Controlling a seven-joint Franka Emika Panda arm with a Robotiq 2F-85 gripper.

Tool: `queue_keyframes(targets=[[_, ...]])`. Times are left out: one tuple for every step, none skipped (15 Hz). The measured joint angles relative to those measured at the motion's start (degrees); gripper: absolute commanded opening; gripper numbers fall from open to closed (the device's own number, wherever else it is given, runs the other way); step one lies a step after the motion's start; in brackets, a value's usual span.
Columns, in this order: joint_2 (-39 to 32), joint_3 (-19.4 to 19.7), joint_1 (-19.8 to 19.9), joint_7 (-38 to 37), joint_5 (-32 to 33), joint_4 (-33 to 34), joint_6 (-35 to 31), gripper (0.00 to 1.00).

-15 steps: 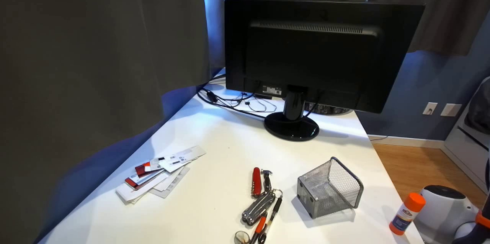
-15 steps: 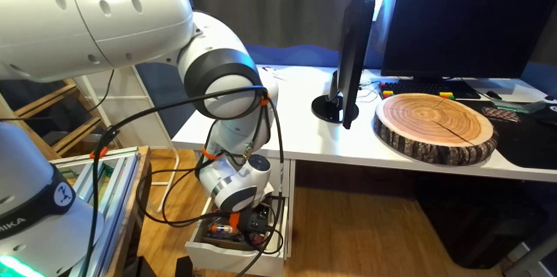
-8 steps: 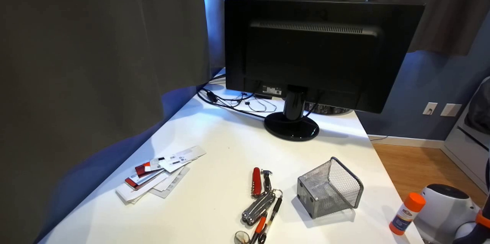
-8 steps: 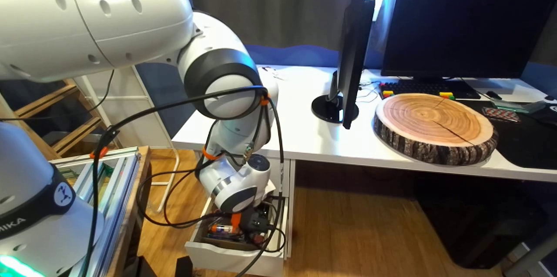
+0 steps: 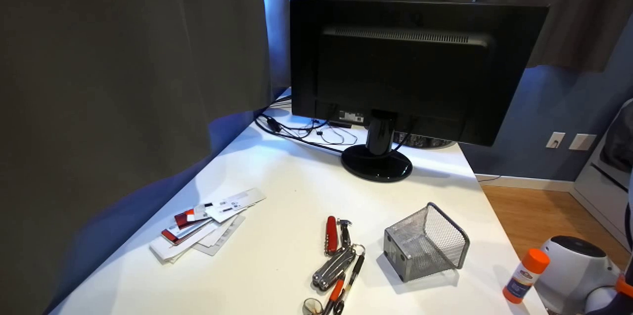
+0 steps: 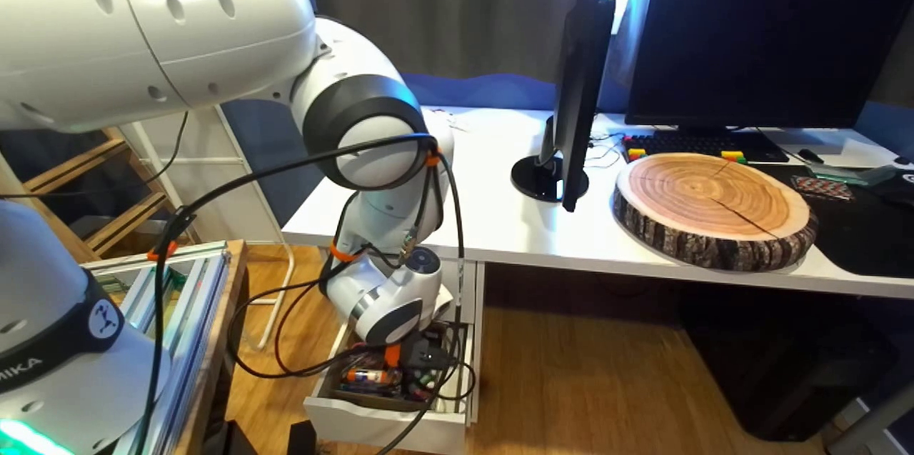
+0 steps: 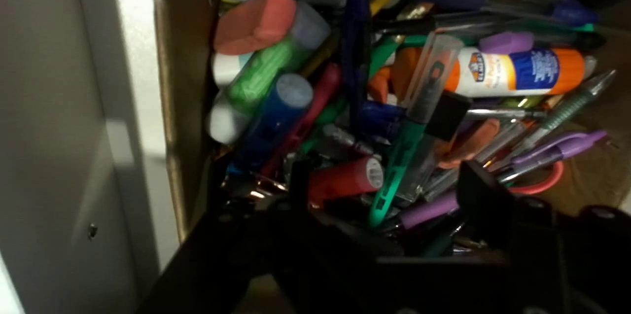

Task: Remove one pen from the open drawer

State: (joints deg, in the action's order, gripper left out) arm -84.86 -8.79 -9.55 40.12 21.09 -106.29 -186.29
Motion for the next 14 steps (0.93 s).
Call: queue_keyframes(targets=[[0.1, 0.29, -0.92, 0.0, 0.55, 0.41, 0.0, 1.0], [0.22, 0.89, -1.77, -0.05, 0.68, 0.57, 0.0, 0.98], [0.27, 1.3, -2.2, -0.05, 0.83, 0.69, 0.0, 1.0], [0.27, 1.44, -2.31, -0.05, 1.0, 0.75, 0.0, 1.0], [0.27, 1.47, -2.31, -0.05, 1.11, 0.77, 0.0, 1.0], [0.27, 1.49, -2.31, -0.05, 1.15, 0.79, 0.0, 1.0], [0.27, 1.5, -2.32, -0.05, 1.16, 0.79, 0.0, 1.0], [0.25, 1.52, -2.27, -0.05, 1.17, 0.79, 0.01, 1.0], [0.23, 1.53, -2.18, -0.19, 1.17, 0.79, 0.15, 1.0], [0.16, 1.56, -2.01, -0.45, 1.17, 0.78, 0.48, 1.0], [0.01, 1.64, -1.77, -0.77, 1.17, 0.76, 0.9, 1.0], [-0.2, 1.79, -1.55, -1.02, 1.17, 0.75, 1.36, 1.0], [-0.35, 1.91, -1.24, -1.2, 1.17, 0.6, 1.78, 1.0], [-0.36, 1.94, -0.85, -1.23, 1.17, 0.29, 2.08, 1.0]])
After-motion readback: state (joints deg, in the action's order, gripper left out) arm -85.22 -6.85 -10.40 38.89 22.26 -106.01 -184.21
